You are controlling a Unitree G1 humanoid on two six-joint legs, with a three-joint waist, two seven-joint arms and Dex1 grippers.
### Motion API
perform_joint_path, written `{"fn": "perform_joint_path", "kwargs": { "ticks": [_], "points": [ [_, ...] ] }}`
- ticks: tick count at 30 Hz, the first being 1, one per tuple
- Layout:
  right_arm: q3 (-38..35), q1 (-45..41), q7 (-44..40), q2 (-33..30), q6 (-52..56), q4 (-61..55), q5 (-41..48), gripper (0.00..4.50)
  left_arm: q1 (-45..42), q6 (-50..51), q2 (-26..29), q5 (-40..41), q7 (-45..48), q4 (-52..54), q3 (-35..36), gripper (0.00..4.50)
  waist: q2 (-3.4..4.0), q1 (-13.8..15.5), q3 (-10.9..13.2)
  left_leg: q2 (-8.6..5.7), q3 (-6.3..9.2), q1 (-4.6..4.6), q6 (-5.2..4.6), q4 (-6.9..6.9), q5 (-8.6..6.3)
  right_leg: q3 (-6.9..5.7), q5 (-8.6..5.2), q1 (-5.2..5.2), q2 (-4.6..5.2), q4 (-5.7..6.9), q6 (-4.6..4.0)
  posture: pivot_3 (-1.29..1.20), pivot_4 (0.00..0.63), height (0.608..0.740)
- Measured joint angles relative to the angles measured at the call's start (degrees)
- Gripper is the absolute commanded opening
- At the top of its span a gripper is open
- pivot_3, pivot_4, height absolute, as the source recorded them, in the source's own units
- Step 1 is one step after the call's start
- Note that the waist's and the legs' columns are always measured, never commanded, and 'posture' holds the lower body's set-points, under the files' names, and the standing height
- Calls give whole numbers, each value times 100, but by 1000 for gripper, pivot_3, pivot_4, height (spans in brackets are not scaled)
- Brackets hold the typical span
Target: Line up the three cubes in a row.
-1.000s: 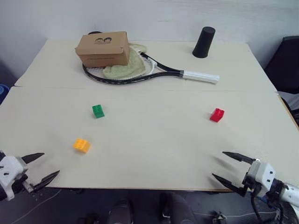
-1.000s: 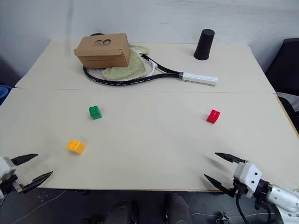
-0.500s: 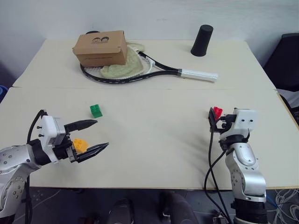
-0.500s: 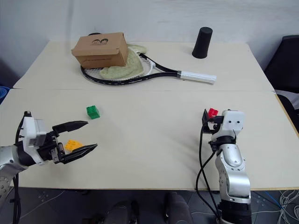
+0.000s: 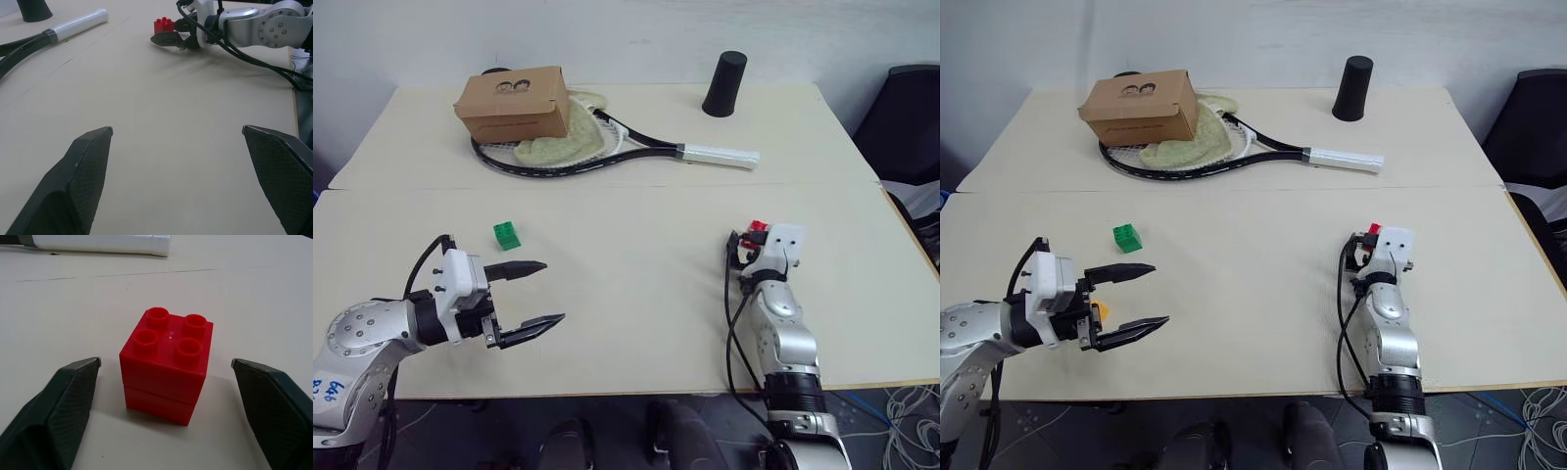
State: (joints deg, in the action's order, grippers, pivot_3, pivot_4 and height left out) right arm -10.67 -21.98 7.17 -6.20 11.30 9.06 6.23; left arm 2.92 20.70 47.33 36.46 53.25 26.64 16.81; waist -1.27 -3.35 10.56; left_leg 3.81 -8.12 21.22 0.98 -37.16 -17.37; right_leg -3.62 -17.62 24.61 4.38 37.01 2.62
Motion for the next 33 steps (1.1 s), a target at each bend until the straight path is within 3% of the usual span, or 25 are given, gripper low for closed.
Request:
{"fn": "perform_joint_path", "kwargs": {
  "ticks": [6,9,11,15,18,21,26,33],
  "points": [
    [-59,-90,18,9,-279,157,8,1541,1,31,0,0,-33,49,0,4500,0,-1,0,1,-2,-1,0,1,0,2,0,1,-1,1,0,0,150,740],
    [-83,-57,-113,9,-295,63,112,1511,29,38,0,-2,-60,100,4,4500,0,-1,0,1,-2,-1,0,2,0,3,0,1,-1,1,0,0,150,740],
    [-66,64,-619,-79,-253,-232,426,1511,73,44,0,-4,-71,184,9,4500,1,4,0,2,-3,0,0,3,0,4,0,2,-1,-1,0,0,150,740],
    [593,388,-4023,-1668,-292,-1276,1593,1511,256,70,1,-4,-95,218,97,4500,7,23,5,1,-6,-3,-32,1,-20,5,-1,-5,-3,-10,14,0,150,740],
    [1035,431,-6236,-2698,-582,-1433,1928,1511,297,70,6,-5,-55,217,123,4500,0,39,0,1,-4,-12,-45,-2,-29,-2,-1,-15,-4,-14,15,0,150,740],
    [1404,299,-7675,-3034,-773,-832,1966,1511,342,70,8,-7,-21,203,126,4500,-4,37,1,0,-7,-12,-47,-10,-30,-1,0,-15,-1,-8,16,0,150,740],
    [1751,-282,-8814,-2846,-1474,273,1756,1511,363,124,22,-7,23,210,128,4500,-4,37,1,1,-8,-10,-22,-15,-16,0,0,-11,-2,-4,15,0,150,740],
    [1937,-808,-9434,-2395,-2595,2288,1276,1511,344,329,267,34,137,237,311,4500,-4,44,1,-1,-13,-12,-22,-29,-16,4,0,-15,5,-2,15,0,150,740]
  ]
}}
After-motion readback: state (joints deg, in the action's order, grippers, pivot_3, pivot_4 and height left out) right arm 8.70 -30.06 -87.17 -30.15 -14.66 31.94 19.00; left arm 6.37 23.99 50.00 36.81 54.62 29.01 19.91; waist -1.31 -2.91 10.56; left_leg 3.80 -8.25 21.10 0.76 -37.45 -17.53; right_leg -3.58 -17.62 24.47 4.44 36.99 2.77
